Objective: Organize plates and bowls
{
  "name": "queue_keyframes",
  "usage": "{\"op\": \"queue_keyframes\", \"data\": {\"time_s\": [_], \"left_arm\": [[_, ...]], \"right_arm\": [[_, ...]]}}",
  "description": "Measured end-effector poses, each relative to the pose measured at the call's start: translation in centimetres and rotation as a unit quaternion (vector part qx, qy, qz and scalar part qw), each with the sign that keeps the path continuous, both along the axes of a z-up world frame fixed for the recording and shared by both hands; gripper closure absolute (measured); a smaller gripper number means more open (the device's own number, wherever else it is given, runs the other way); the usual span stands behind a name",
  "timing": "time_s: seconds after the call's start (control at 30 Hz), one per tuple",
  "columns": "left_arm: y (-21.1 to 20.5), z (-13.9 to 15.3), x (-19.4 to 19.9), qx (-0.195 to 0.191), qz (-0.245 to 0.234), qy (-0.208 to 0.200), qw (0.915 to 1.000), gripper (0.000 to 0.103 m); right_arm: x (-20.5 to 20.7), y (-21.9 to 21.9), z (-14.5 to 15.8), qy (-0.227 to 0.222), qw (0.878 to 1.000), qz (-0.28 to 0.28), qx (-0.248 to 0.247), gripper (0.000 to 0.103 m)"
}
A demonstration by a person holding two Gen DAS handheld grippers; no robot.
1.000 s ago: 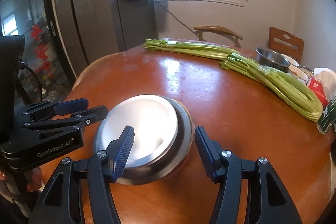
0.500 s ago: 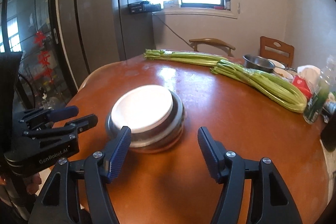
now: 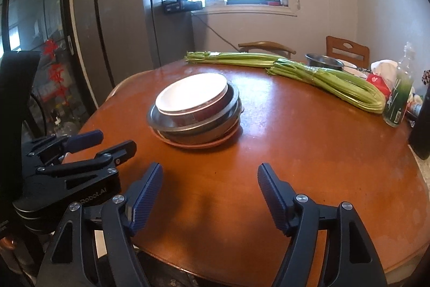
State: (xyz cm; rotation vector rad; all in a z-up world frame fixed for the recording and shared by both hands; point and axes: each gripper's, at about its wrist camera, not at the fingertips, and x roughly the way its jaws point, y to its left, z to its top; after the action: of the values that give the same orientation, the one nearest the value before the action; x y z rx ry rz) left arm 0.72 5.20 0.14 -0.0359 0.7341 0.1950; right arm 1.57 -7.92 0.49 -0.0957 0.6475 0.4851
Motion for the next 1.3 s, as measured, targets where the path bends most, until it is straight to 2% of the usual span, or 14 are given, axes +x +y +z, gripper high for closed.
{"op": "queue_keyframes", "data": {"time_s": [0.7,1.3], "left_arm": [[0.4,-0.7,-0.2,0.003,0.014,0.009,0.9999,0.047],[0.1,-0.9,-0.2,0.006,0.014,0.011,0.9998,0.047]], "right_arm": [[0.6,-0.1,-1.4,0.025,1.000,-0.010,-0.006,0.028],[0.7,-0.3,-1.7,0.030,0.999,-0.011,-0.008,0.028]]}}
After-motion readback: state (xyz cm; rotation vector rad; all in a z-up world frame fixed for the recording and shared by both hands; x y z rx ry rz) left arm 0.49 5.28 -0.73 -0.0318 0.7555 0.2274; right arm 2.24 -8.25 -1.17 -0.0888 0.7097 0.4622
